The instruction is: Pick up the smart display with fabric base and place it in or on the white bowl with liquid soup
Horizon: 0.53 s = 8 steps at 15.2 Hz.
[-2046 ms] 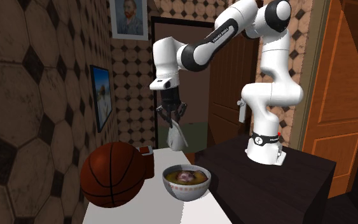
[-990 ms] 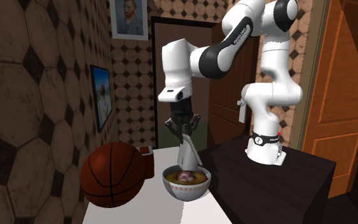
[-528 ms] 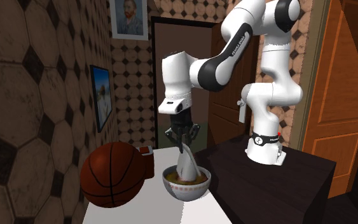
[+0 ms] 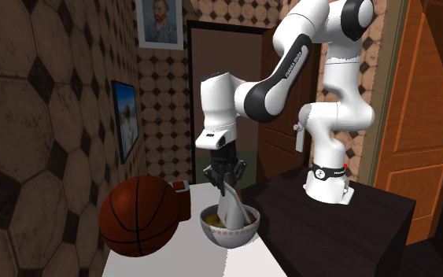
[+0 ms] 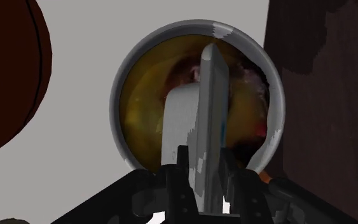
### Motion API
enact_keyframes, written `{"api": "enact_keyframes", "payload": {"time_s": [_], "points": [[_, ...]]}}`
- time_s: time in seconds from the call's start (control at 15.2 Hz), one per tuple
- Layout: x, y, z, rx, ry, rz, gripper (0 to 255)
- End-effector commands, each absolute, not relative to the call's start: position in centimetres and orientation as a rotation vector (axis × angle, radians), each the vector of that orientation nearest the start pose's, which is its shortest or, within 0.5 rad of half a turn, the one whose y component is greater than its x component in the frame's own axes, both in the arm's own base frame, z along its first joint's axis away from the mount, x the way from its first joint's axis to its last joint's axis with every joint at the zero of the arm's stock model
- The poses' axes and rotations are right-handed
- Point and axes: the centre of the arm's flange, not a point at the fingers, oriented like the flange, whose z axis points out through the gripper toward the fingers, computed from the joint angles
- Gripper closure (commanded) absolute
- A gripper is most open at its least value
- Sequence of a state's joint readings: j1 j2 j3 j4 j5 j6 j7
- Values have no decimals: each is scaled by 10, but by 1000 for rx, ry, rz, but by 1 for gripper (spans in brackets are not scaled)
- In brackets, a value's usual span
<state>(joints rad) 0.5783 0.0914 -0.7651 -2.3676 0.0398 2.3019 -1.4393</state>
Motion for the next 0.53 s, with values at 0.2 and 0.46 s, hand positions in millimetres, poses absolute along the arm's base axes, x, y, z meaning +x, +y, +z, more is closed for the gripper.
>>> {"api": "enact_keyframes", "payload": {"time_s": [0.2, 0.46], "points": [[478, -92, 282, -2507, -1753, 194, 255], [478, -90, 282, -2507, -1754, 195, 0]]}}
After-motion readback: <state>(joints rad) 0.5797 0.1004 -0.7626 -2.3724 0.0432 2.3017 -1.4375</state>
